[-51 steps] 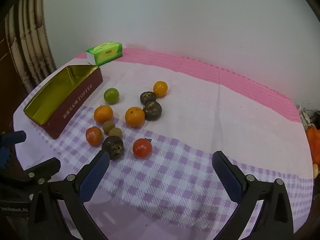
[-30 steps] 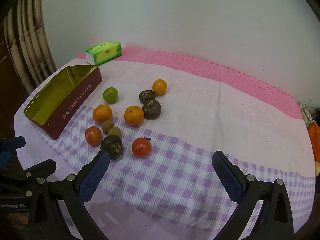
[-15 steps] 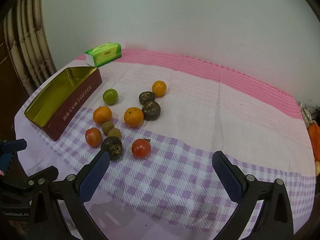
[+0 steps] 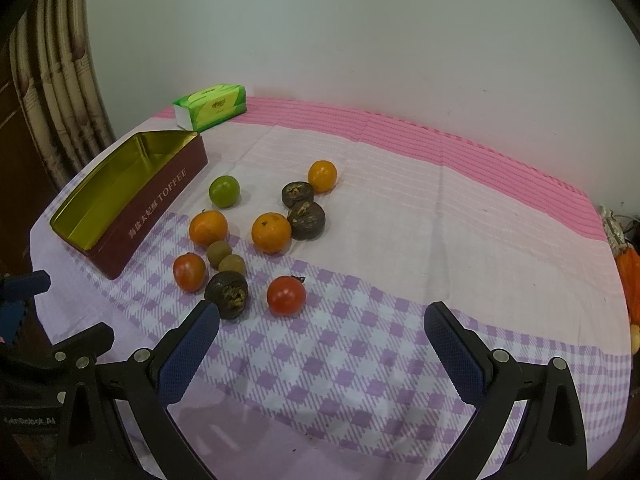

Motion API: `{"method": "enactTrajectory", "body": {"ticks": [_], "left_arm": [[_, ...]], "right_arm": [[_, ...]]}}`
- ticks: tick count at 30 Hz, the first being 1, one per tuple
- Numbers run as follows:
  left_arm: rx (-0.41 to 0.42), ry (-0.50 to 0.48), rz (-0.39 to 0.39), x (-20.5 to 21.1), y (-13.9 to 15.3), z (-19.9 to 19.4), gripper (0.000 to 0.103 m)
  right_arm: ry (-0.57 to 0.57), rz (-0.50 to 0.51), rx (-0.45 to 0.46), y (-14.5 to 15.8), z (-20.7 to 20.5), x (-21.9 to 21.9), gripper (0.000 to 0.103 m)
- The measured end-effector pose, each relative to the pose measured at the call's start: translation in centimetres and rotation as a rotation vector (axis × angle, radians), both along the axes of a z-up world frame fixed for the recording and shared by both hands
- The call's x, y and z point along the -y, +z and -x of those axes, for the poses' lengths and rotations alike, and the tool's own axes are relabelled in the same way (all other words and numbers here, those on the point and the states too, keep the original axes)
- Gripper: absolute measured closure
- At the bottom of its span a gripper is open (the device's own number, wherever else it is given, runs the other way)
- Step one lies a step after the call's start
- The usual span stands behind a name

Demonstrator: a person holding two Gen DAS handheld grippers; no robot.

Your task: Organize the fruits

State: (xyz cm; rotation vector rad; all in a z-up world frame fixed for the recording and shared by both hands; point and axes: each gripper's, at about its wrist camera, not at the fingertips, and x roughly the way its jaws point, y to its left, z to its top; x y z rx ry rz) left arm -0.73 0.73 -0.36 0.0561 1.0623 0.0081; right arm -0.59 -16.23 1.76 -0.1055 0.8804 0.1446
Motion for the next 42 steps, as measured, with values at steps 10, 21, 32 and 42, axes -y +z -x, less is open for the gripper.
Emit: {"method": "enactTrajectory", "body": {"ticks": [10, 21, 32, 42], "left_arm": [[-0.004, 0.010, -0.010, 0.00, -0.16, -0.04, 0.005], [-0.003, 0.019, -0.015, -0.42, -0.31, 0.07, 0.005], [-0.007, 0.023, -0.018, -0.57, -0.36, -0.02, 0.005], [-0.006, 0.032, -0.021, -0.73, -0.37, -0.12, 0.005]], "right_arm": [[-0.002, 0.004, 0.001, -0.06, 0.07, -0.17, 0.002], [-0.002, 0.004, 0.000, -0.11, 0.16, -0.22, 0.002], [0.000, 0.005, -0.001, -0.15, 0.24, -0.32, 0.002], [0.000, 0.004, -0.001, -0.14, 0.32, -0.42, 0.002]]}}
